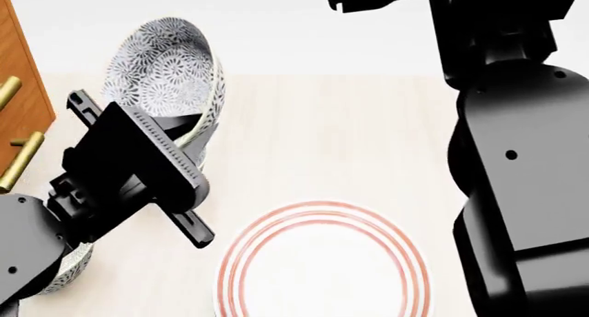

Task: Put the bowl at the front on the plate.

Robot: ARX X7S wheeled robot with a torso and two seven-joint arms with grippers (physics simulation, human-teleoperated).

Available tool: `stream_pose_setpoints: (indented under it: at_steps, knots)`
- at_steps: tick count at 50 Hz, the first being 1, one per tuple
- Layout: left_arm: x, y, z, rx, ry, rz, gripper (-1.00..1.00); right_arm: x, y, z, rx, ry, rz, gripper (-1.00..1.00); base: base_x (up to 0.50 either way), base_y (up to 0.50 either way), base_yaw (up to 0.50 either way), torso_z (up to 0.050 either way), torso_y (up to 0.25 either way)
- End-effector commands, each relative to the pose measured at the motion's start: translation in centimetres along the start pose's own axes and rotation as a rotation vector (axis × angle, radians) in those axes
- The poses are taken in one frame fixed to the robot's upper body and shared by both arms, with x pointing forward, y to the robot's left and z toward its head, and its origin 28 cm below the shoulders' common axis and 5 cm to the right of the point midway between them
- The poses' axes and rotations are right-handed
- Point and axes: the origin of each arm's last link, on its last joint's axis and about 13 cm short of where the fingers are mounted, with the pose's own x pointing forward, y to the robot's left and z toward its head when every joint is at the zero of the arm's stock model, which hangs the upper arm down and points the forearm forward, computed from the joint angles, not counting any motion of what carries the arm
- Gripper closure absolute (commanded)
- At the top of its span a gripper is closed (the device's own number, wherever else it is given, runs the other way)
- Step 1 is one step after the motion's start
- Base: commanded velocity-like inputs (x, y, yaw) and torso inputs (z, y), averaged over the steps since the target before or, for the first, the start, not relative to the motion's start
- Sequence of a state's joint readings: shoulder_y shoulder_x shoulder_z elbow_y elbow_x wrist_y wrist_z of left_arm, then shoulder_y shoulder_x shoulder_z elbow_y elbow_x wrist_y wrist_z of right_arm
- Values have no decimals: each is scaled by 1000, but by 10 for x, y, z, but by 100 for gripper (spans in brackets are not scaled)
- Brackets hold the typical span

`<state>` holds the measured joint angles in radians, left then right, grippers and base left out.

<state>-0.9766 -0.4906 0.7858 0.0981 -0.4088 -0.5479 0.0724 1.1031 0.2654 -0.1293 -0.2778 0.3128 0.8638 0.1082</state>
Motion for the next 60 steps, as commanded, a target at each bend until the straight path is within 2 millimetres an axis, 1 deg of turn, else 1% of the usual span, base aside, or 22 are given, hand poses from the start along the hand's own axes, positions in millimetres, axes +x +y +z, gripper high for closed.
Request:
stream_pose_setpoints:
  at_steps: [1,2,6,8,9,12,17,22,26,30,36,38,39,42,46,49,50,53,60]
  knots:
    - [31,14,9,200,-45,-114,100,-4,0,4,11,-16,11,-100,0,0,0,0,0]
    - [33,13,8,190,-51,-128,100,-4,0,4,13,-17,11,-100,0,0,0,0,0]
    - [43,16,7,260,-69,-199,100,-6,0,3,16,-17,14,-100,0,0,0,0,0]
    - [50,17,6,290,-61,-206,100,-6,-1,3,20,-18,11,-100,0,0,0,0,5]
    - [52,17,5,274,-57,-216,100,-6,-1,3,20,-19,11,-100,0,0,0,0,0]
    - [59,16,0,323,-36,-258,100,-7,-1,2,20,-19,9,-100,0,0,0,0,0]
    - [73,17,-5,365,13,-325,100,-8,-3,6,39,-36,12,-100,0,0,0,0,0]
    - [90,17,-7,409,9,-379,100,-9,-4,9,47,-51,11,-100,0,0,0,0,0]
    - [99,21,-6,433,17,-419,100,-11,-5,8,38,-51,11,-100,0,0,0,0,0]
    - [104,21,-5,410,42,-497,100,-11,-6,9,40,-55,7,-100,0,0,0,0,3]
    - [110,21,-6,413,23,-555,100,-10,-5,7,29,-50,12,-100,0,0,0,0,0]
    - [110,21,-6,389,39,-597,100,-9,-4,5,29,-46,14,-100,0,0,0,0,0]
    - [110,21,-5,351,42,-616,100,-9,-4,5,29,-44,15,-100,0,0,0,0,0]
    - [111,18,-4,337,13,-668,100,-8,-3,4,24,-39,22,-100,0,0,0,0,0]
    - [113,15,-1,313,-19,-692,100,-6,-2,4,6,-30,29,-100,0,0,0,0,0]
    - [113,12,-2,317,-22,-709,100,-6,-2,6,3,-33,32,-100,0,0,0,0,0]
    - [113,8,-5,306,-23,-741,100,-7,-2,5,-15,-35,45,-100,0,0,0,0,0]
    - [114,7,-3,285,-35,-737,100,-7,-1,2,-11,-28,48,-100,0,0,0,0,0]
    - [114,0,-8,258,-29,-749,100,-4,-1,-2,-16,-21,63,-100,0,0,0,0,1]
